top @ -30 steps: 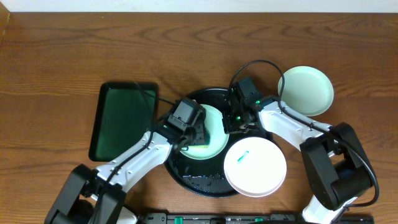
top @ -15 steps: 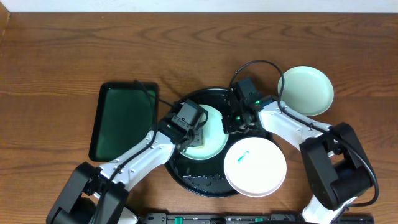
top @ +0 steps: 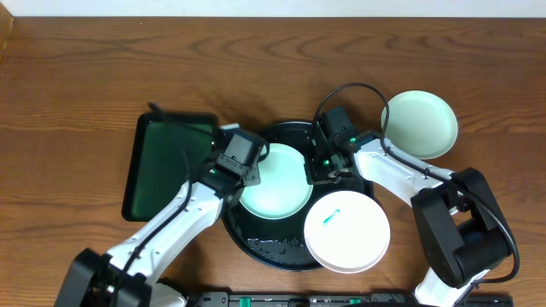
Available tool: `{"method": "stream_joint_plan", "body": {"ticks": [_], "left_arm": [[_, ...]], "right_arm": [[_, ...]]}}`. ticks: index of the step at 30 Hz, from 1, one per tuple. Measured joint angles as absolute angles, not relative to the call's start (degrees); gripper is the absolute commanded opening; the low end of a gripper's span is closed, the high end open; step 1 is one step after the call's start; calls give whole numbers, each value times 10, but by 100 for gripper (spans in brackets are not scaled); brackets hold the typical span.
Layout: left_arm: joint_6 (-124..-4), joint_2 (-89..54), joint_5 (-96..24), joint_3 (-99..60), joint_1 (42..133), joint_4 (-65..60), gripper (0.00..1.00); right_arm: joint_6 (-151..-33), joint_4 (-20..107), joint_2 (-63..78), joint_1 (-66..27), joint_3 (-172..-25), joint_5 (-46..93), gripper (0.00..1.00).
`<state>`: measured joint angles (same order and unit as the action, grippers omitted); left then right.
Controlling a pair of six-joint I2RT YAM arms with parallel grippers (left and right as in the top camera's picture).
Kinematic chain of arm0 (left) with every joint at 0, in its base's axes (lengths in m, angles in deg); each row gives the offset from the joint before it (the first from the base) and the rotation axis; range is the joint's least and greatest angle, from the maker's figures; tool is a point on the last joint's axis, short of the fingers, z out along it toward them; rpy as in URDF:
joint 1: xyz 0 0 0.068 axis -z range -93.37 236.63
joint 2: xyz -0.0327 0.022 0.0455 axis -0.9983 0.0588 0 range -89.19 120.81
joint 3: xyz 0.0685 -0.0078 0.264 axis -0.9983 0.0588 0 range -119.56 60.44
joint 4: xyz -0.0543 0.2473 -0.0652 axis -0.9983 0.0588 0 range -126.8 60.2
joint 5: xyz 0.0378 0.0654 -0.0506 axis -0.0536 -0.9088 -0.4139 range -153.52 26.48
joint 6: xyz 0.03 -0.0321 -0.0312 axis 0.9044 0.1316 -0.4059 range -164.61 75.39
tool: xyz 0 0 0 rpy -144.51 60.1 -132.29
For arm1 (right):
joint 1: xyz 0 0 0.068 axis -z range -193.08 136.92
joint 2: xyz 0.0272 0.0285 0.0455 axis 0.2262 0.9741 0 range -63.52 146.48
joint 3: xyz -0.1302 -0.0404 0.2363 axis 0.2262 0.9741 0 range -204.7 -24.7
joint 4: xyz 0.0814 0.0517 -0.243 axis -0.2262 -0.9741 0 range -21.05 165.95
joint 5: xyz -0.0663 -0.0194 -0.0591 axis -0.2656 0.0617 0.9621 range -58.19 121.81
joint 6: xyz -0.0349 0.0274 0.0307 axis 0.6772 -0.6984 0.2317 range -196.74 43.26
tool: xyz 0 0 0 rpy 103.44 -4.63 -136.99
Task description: Clean dirty plates on tray and stack at the side
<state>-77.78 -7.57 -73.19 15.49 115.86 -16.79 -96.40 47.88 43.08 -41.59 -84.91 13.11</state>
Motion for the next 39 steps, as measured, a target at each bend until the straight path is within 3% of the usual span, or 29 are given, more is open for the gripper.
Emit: {"method": "stream_joint_plan", "body": {"ticks": [8, 12, 17, 24, 31, 39], "left_arm": [[-778, -44, -554, 155, 1180, -230, 7], [-778, -3, -531, 155, 1197, -218, 7], [-778, 26, -561, 143, 1201, -177, 7], [-778, 12, -703, 136, 1208, -90, 7], [-778, -50, -808, 148, 1204, -88, 7], [-778, -75, -691, 152, 1197, -191, 7]], "right_arm": [[-964, 479, 431, -416, -849, 131, 1], [-963, 479, 431, -416, -849, 131, 1], [-960, 479, 431, -416, -849, 131, 1], [-957, 479, 431, -416, -849, 131, 1], [-956, 478, 431, -416, -849, 131, 1], [-956, 478, 431, -416, -850, 131, 1]]}}
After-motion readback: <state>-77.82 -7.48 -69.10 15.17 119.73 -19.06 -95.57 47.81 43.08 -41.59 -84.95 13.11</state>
